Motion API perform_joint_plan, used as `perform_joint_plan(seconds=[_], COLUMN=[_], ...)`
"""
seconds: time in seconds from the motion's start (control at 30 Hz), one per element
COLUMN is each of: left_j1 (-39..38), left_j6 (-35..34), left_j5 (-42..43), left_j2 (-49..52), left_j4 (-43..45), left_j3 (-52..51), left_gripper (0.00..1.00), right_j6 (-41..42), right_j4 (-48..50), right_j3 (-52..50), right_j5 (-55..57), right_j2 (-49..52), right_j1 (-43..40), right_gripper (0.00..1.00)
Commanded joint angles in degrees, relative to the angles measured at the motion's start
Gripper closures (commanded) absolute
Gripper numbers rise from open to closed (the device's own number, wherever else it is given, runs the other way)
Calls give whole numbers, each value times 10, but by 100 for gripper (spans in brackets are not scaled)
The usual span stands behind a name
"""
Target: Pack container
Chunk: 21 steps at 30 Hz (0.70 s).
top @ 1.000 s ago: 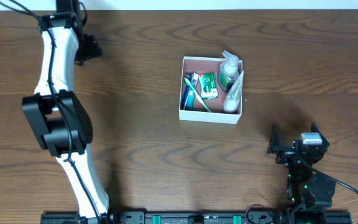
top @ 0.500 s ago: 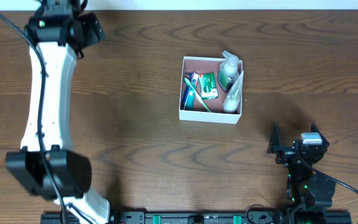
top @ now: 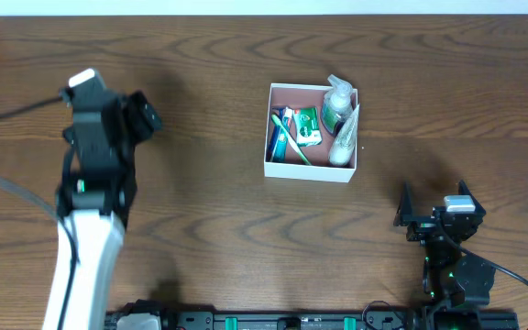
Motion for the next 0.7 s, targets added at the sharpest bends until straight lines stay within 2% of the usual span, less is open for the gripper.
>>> perform_joint_plan(seconds=[0.0, 0.3, 0.47, 0.67], left_j1=[0, 0, 0, 0], left_j6=[51, 50, 51, 53], left_j5=[20, 20, 19, 20], left_j2=[-74, -330, -437, -520], left_j4=[32, 136, 142, 145], left_j3=[-85, -298, -374, -436], left_gripper=[2, 2, 2, 2], right_j6=[7, 7, 8, 7], right_j4=[-1, -1, -1, -1], right_j3=[-2, -2, -2, -2], right_j5=[0, 0, 0, 0], right_j2=[-4, -4, -4, -4], right_j1=[8, 8, 8, 8], right_gripper=[1, 1, 1, 1])
